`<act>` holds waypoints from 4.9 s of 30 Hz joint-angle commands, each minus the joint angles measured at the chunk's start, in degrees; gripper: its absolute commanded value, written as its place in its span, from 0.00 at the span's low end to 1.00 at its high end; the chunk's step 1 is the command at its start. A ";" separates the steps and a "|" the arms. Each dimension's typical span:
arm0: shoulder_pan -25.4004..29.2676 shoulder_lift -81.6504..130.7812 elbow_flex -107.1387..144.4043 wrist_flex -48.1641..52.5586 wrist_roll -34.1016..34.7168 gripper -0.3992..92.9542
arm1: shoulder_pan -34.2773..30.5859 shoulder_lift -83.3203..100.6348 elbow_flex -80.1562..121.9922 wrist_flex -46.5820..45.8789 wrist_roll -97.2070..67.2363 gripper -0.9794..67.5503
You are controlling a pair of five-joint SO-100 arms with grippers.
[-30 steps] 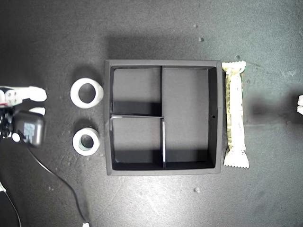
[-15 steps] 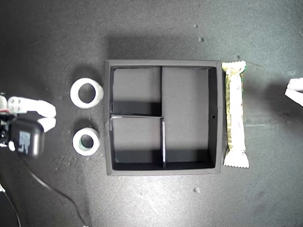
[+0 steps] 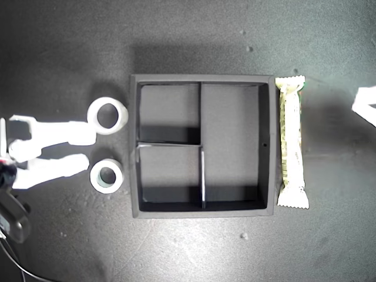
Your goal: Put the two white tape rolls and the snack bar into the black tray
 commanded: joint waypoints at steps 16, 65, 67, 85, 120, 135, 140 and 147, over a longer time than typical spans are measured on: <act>-5.54 -58.01 -30.41 3.78 0.44 0.23 | -17.40 -64.25 -54.14 27.60 -20.21 0.02; -6.50 -109.16 -122.87 55.46 6.59 0.00 | -13.54 -102.48 -65.48 24.26 -32.70 0.07; -6.68 -113.99 -129.37 58.62 6.50 0.00 | -15.91 -102.57 -72.25 29.44 -33.66 0.06; -9.84 -129.46 -139.22 62.14 4.22 0.02 | -19.25 -127.09 -120.23 32.87 -40.61 0.05; 19.42 -70.66 -63.54 28.04 -29.09 0.19 | -3.60 -90.70 -110.30 62.84 -31.55 0.26; 17.84 -68.55 -44.47 8.35 -30.15 0.19 | -7.21 -69.79 -93.34 60.91 -13.62 0.11; 17.49 -68.29 -44.47 8.17 -29.09 0.19 | -7.29 -69.79 -89.38 59.06 -13.45 0.10; 17.40 -68.73 -43.77 7.38 -29.27 0.18 | -7.29 -69.79 -87.71 58.18 -13.45 0.10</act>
